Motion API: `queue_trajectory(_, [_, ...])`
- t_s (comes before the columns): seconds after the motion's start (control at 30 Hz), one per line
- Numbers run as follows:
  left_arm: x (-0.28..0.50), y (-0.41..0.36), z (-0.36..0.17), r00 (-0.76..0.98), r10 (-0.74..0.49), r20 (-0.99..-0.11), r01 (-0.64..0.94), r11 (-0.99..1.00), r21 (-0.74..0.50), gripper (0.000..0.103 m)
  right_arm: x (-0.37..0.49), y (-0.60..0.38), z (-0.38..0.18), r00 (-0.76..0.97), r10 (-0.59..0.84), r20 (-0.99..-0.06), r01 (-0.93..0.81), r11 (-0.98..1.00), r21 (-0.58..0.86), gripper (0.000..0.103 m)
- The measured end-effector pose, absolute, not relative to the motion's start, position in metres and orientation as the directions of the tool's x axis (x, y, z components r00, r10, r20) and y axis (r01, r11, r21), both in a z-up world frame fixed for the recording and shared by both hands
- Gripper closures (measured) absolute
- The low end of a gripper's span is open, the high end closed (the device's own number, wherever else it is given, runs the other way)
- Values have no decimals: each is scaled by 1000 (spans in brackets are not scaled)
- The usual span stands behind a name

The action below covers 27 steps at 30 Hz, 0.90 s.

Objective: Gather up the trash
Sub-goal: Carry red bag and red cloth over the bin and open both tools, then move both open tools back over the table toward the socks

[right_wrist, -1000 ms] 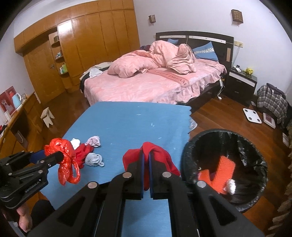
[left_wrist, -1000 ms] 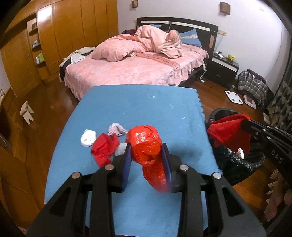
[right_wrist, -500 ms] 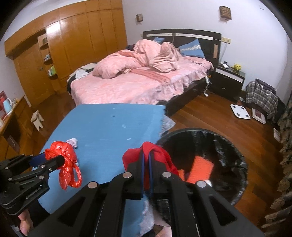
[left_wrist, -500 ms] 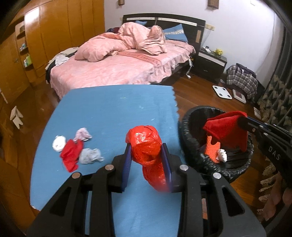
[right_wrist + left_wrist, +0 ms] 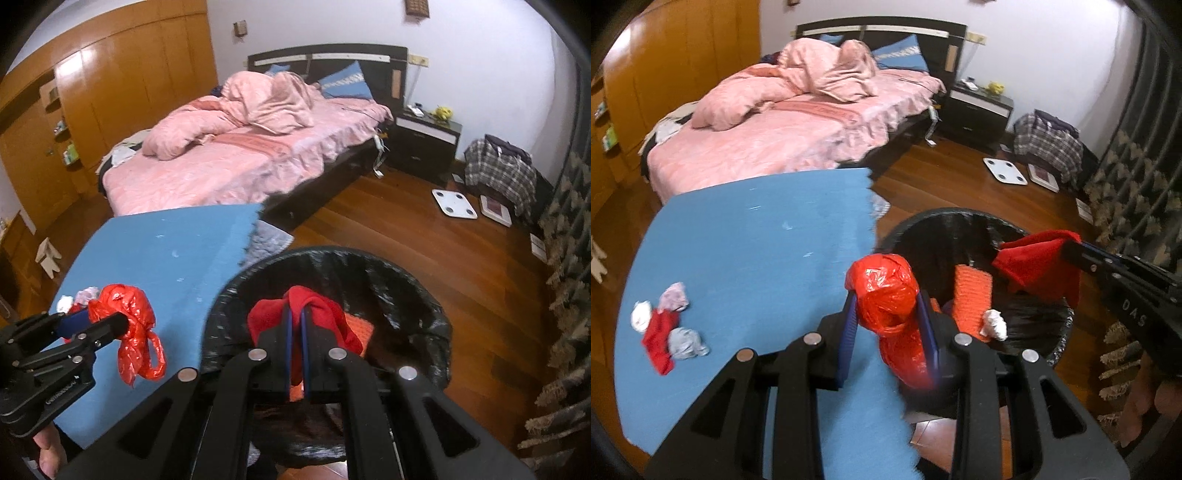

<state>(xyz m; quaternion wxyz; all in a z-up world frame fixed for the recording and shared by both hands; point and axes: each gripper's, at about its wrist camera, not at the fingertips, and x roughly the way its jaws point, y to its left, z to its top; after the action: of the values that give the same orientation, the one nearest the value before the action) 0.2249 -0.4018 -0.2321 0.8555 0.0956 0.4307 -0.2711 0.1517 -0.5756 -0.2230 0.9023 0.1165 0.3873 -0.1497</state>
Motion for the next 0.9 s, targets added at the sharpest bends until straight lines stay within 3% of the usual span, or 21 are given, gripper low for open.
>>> queue_trajectory(0.47, [241,-482,-280,421,-414,-807,615,785,-82,72,158,-640,-280,592,-180,-785,422,900,112,99])
queue_trajectory(0.57, [246,-499,-301,376,-418,-827,646,758,-90,65,167,-650,-292,570,-175,-803,424,900,105,97])
queue_trajectory(0.63, [250,-505,-317,352,-405,-844,654,752,-89,60,173,-656,-307,538,-157,-828,428,897,109,88])
queue_trajectory(0.67, [252,-506,-325,332,-402,-853,660,746,-94,50,174,-658,-312,526,-157,-836,433,895,104,79])
queue_trajectory(0.7, [253,-506,-330,326,-395,-859,660,745,-92,44,173,-658,-316,516,-165,-841,442,892,97,77])
queue_trajectory(0.9, [250,-476,-335,345,-377,-860,660,749,-63,37,152,-650,-320,515,-175,-839,468,878,104,75])
